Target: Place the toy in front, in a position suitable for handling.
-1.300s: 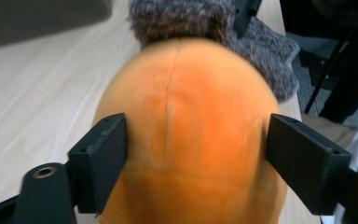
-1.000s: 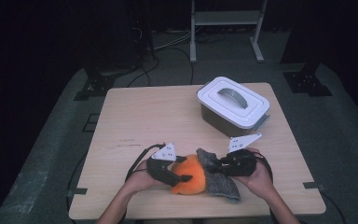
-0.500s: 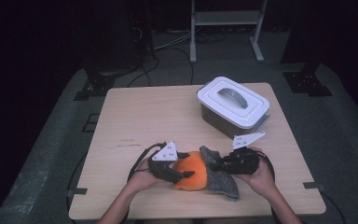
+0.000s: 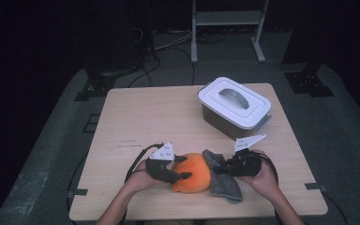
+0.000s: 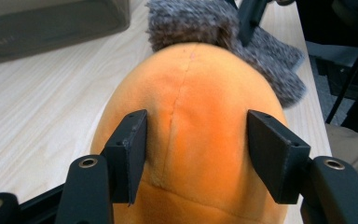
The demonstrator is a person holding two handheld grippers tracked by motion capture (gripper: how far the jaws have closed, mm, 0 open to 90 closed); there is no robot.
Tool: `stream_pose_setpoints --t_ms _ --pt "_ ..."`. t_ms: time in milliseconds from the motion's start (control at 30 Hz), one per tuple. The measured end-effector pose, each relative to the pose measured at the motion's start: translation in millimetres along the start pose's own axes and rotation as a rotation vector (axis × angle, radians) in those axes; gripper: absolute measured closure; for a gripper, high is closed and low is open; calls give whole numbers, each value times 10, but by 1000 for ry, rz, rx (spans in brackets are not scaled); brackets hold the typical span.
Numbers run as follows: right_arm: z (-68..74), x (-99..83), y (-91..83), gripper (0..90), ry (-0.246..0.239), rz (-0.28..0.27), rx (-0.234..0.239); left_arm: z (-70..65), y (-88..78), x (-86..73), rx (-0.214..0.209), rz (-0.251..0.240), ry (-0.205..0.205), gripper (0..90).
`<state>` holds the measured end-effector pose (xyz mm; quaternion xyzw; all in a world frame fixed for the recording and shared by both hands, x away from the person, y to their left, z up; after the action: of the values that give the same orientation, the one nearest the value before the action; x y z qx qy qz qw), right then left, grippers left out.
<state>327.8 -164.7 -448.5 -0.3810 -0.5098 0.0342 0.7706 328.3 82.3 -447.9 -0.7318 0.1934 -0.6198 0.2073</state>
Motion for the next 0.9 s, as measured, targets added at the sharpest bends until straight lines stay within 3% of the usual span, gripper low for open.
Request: stream_pose_setpoints --t_ms 167,267,333,500,667,767,833,900 --pt "92 130 -60 751 -10 -72 24 -11 18 2 -4 3 10 402" --pt "114 115 5 751 -18 -51 28 -8 15 -10 -9 -1 8 401" --pt "78 84 18 750 2 -41 37 -2 13 -14 -9 -5 7 401" --pt "-31 -15 -5 753 26 -4 -4 21 -25 -47 -16 -12 -2 397" --pt "83 140 -71 752 4 -79 25 -1 22 -13 -11 -3 9 394" --pt "150 135 4 751 -32 -45 23 -3 19 -17 -14 -2 12 395" --pt "123 95 35 751 -20 -29 33 -5 15 -20 -12 -1 13 395" --pt "79 65 27 750 -24 -9 6 0 5 -20 -14 -1 12 395"
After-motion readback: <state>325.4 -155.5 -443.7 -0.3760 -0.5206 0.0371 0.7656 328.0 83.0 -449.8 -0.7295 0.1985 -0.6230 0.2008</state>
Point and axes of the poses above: each handheld gripper's, and its own axes: y roughly forward along the jaws, x roughly out of its top, z roughly to its left, the point moved 4 cm from there along y, roughly forward along the jaws, and after that the axes turned 12 degrees about -x, right-handed, at the moved point
